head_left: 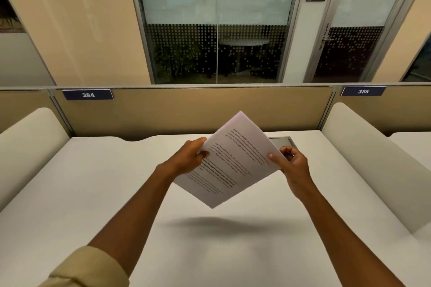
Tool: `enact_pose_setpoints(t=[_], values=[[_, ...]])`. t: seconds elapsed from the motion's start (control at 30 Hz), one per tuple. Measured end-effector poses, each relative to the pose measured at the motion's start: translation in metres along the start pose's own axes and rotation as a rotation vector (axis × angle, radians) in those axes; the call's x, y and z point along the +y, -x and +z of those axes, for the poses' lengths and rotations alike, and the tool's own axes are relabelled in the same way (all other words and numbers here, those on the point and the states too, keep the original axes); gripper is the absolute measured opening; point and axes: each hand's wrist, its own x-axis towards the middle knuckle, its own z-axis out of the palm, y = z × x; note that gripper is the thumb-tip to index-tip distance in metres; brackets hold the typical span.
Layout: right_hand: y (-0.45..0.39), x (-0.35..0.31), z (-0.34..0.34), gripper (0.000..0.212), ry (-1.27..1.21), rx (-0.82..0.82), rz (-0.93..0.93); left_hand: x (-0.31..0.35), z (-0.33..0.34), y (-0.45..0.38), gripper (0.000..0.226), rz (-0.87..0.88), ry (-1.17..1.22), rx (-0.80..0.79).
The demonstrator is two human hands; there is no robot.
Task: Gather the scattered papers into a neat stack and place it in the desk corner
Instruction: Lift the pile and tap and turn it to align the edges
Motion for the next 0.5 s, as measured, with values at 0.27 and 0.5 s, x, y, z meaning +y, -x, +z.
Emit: enact_pose_setpoints(t=[0.27,0.5], values=[[-0.002,-0.014,-0.008,0.031,0.436,-0.29,-0.095,0.038,-0.009,-0.019,0.008,0.157,-0.324,-0.165],[0.007,-0.009,-0.003,0.013,0.421,-0.247,-0.061,0.041,0.007,-0.022,0.006,0.155,-0.261,-0.122]])
